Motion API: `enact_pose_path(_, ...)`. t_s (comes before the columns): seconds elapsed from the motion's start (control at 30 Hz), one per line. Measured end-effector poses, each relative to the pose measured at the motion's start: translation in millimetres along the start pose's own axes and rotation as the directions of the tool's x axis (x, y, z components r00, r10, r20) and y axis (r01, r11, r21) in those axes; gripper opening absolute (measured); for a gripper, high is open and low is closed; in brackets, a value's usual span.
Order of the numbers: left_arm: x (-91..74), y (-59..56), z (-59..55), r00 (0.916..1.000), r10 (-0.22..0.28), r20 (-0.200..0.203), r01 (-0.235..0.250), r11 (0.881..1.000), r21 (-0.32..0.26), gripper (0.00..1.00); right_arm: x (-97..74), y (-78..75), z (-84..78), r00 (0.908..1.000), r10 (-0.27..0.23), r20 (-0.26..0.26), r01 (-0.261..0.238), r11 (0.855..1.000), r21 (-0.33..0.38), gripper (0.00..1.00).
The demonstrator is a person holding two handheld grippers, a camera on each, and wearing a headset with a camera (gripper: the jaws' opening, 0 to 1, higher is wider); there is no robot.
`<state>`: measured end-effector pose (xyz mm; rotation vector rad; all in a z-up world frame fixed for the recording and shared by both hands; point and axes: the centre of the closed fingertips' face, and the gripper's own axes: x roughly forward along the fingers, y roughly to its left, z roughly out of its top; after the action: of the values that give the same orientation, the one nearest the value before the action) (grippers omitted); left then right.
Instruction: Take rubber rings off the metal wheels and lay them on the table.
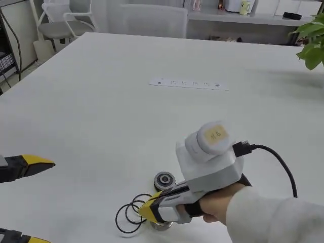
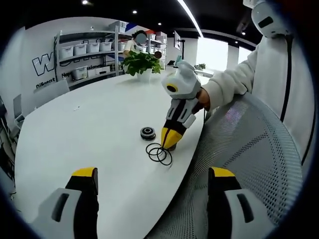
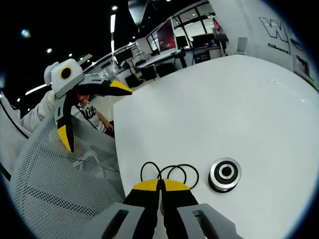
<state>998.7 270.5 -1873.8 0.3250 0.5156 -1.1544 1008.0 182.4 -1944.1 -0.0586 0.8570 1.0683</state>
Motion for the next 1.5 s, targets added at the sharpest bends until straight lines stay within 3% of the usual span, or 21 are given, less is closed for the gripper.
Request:
enact_pose_path(0.17, 3.0, -5.7, -1.4, 0.9999, -0.016, -0.002, 0.016, 1.0, -0.019, 0.89, 1.6, -1.2, -2.3, 0.9999, -0.009, -0.009, 0.009, 1.0, -0.013, 0.0)
enact_pose_path(0.63, 4.1, -5.9, -6.1, 0.9996, -0.014, -0.023, 0.013, 0.999, -0.033, 0.89, 2.0, -5.2, -0.2, 0.9994, -0.034, 0.001, 0.034, 0.999, -0.042, 0.01)
enact_pose_path(0.83, 4.4, -7.0, -6.1, 0.9995, -0.02, -0.025, 0.019, 0.999, -0.031, 0.89, -2.1, -9.4, 4.8, 0.9986, -0.049, 0.021, 0.05, 0.998, -0.043, 0.03)
enact_pose_path(1.03, 5.7, -8.1, -3.4, 0.9987, -0.039, -0.032, 0.039, 0.999, -0.009, 0.9, -12.0, -18.6, 15.0, 0.9948, -0.072, 0.071, 0.075, 0.997, -0.027, 0.03)
enact_pose_path(1.17, 10.2, -6.4, 6.6, 0.9977, -0.057, -0.036, 0.057, 0.998, 0.023, 0.89, -19.9, -28.7, 20.7, 0.9894, -0.098, 0.107, 0.1, 0.995, -0.006, 0.03)
enact_pose_path(1.5, 19.2, 9.1, 47.9, 0.9964, -0.083, -0.016, 0.084, 0.987, 0.137, 0.86, -43.0, -54.9, 30.4, 0.967, -0.165, 0.194, 0.154, 0.985, 0.071, 0.04)
